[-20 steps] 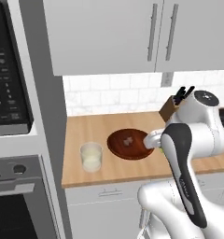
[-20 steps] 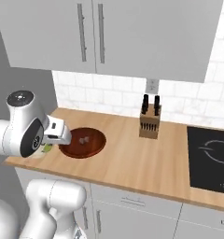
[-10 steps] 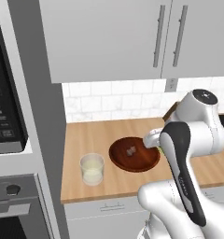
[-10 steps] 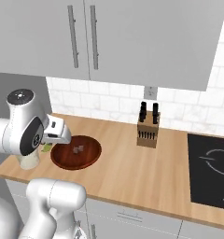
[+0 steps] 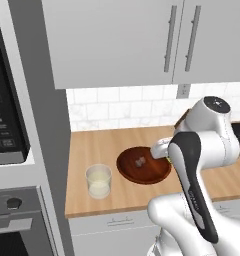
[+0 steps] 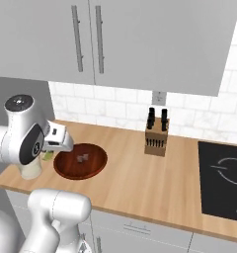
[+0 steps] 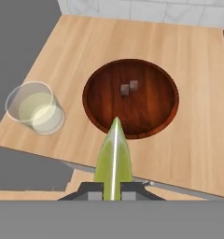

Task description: Grab a lemon wedge from the fridge and one ice cube from the ice bowl, and put them in the glass of lemonade.

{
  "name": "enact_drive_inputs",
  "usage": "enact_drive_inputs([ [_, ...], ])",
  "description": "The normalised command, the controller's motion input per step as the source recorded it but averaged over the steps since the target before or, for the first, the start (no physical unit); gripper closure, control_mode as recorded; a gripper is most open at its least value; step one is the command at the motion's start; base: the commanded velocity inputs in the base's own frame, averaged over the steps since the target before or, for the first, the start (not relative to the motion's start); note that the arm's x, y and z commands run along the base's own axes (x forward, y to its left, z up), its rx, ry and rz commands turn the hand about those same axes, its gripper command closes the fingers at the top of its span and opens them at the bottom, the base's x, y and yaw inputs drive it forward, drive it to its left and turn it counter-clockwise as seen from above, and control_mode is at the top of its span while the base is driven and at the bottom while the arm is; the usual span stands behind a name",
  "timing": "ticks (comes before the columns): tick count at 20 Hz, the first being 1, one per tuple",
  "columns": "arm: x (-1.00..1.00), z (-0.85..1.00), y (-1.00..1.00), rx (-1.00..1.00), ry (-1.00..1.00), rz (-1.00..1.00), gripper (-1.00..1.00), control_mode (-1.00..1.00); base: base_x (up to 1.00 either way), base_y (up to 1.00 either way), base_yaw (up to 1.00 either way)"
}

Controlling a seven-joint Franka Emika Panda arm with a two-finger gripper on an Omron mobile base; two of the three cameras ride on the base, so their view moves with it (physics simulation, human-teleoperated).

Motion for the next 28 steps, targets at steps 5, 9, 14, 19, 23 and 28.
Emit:
enact_drive_inputs([
  [5, 0.4, -0.02, 0.62, 0.0, -0.04, 0.06, 1.0, -1.0, 0.0, 0.0, 0.0],
  [9, 0.54, -0.12, 0.64, 0.0, -0.05, 0.11, 1.0, -1.0, 0.0, 0.0, 0.0],
  [14, 0.44, -0.42, 0.77, 0.0, 0.0, 0.12, 1.0, -1.0, 0.0, 0.0, 0.0],
  [19, 0.14, -0.37, 0.54, 0.0, 0.14, 0.22, 1.0, -1.0, 0.0, 0.0, 0.0],
  [23, 0.0, -0.2, 0.36, 0.0, 0.06, 0.15, 1.0, -1.0, 0.0, 0.0, 0.0],
  [28, 0.32, -0.09, 0.16, -0.05, 0.0, 0.01, 1.0, -1.0, 0.0, 0.0, 0.0],
])
